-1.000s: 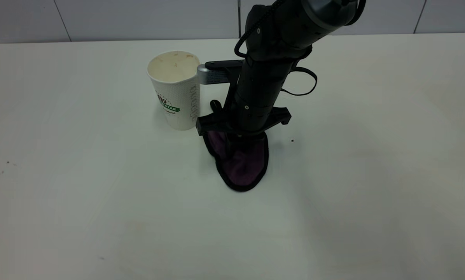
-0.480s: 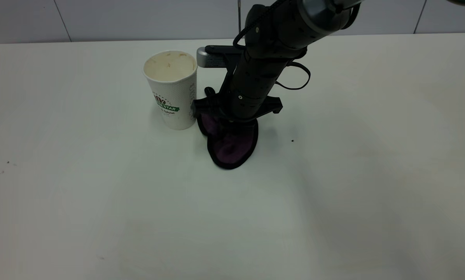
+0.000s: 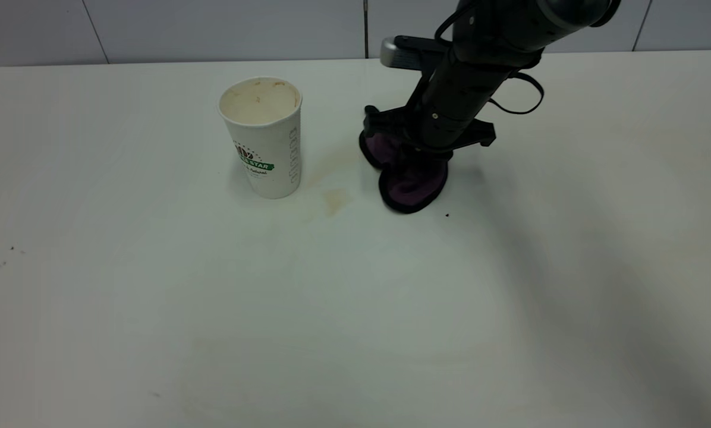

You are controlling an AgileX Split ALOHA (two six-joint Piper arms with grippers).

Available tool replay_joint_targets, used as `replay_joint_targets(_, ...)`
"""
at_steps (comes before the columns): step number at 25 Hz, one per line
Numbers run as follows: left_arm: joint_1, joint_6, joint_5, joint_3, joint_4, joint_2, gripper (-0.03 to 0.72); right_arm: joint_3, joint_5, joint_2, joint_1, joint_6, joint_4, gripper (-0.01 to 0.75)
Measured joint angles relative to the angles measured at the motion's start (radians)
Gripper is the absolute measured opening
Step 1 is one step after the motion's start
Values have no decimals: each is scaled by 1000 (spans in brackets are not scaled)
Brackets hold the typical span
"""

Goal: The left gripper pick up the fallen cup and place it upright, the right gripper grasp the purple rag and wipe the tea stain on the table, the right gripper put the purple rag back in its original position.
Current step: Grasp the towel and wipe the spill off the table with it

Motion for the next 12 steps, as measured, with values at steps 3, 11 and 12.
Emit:
replay_joint_targets(3,0,0,0,0,0,0,487,-2,8,0,-15,0,0,86)
replay_joint_targets(11,0,0,0,0,0,0,487,-2,7,0,49,-3,42,91)
replay_joint_targets(12,0,0,0,0,1,0,487,-2,7,0,68,-4,49,91)
